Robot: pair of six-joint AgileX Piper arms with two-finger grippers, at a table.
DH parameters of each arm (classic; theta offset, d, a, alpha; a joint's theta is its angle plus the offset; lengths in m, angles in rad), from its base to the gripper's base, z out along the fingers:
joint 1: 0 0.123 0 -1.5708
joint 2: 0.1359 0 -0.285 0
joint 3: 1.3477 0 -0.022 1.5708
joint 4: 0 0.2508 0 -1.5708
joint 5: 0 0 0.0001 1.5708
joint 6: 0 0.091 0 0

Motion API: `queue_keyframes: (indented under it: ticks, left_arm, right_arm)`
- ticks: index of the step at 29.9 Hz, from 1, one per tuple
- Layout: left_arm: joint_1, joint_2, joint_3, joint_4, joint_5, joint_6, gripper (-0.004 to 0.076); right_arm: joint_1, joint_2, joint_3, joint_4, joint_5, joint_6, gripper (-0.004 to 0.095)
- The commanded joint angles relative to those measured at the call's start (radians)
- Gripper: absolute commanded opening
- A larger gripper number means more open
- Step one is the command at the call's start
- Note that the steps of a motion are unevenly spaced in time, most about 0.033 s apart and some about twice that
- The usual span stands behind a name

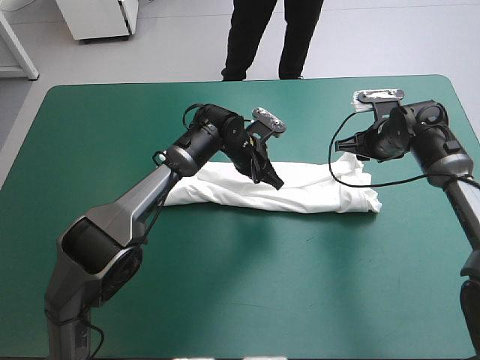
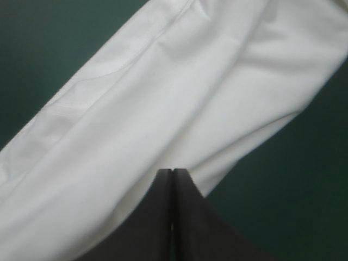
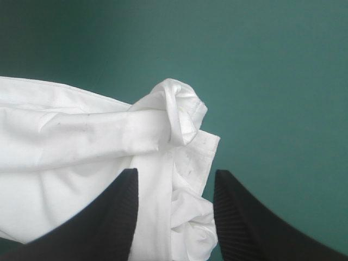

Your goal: Fold the cloth

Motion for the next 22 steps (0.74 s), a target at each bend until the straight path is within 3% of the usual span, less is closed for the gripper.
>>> queue_keyframes:
  ticks: [1, 15, 19, 22]
  left_arm:
    - [-0.01, -0.002, -0.03, -0.036, -0.035, 0.004, -0.0022]
    - [-0.01, 0.124, -0.03, -0.034, -0.027, -0.002, -0.0022]
    - [-0.01, 0.14, -0.03, -0.038, -0.001, -0.002, -0.0022]
    - [-0.01, 0.139, -0.03, -0.038, -0.003, -0.002, -0.0022]
  right_arm:
    - [-0.005, -0.06, -0.03, -0.016, -0.022, -0.002, 0.0414]
    - [-0.012, -0.066, -0.03, -0.02, -0.007, 0.034, 0.0414]
    - [-0.098, -0.066, -0.011, 0.096, -0.016, 0.035, 0.0414]
    - [-0.218, -0.066, 0.031, 0.267, -0.02, -0.04, 0.0414]
